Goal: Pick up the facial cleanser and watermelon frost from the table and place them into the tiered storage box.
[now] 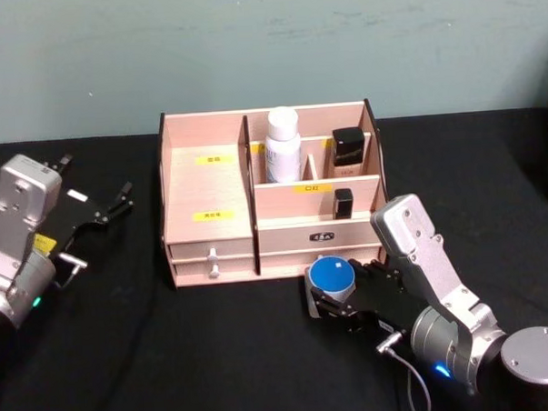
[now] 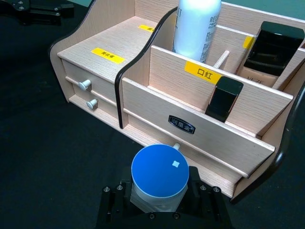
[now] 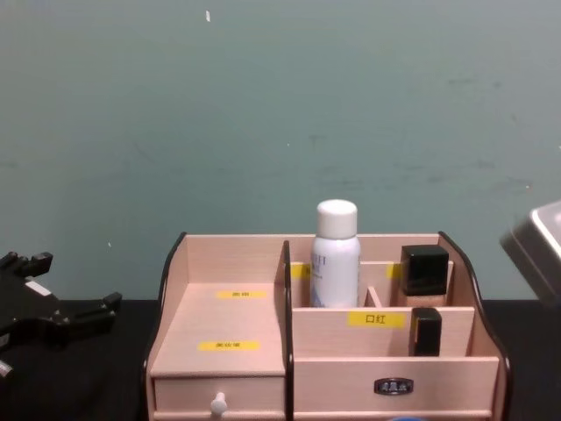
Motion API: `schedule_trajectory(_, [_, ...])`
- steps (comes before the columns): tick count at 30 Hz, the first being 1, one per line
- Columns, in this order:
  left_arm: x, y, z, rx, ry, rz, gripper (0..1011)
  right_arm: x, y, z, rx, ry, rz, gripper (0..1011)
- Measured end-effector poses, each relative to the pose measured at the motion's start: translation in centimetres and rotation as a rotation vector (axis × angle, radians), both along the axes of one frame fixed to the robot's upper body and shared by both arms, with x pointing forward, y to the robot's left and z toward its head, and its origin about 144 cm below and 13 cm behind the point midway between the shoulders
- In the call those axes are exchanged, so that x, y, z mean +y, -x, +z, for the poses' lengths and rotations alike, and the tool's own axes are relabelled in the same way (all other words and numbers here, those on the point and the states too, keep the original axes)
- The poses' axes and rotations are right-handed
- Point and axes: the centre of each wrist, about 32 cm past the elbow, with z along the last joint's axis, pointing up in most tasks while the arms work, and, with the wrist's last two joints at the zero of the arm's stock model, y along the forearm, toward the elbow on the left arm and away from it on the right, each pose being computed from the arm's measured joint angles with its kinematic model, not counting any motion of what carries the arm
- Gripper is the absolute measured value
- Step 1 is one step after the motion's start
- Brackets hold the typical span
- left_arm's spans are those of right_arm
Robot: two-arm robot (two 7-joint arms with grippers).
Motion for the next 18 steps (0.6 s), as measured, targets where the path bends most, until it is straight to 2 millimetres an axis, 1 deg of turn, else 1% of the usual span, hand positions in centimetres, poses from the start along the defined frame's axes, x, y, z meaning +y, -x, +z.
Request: schedule_trajectory(18, [0.00,0.00,0.00,0.000,0.000,0.000,1001,-0.27,0.11,-0.04,-0.007,-0.018,0.012,705])
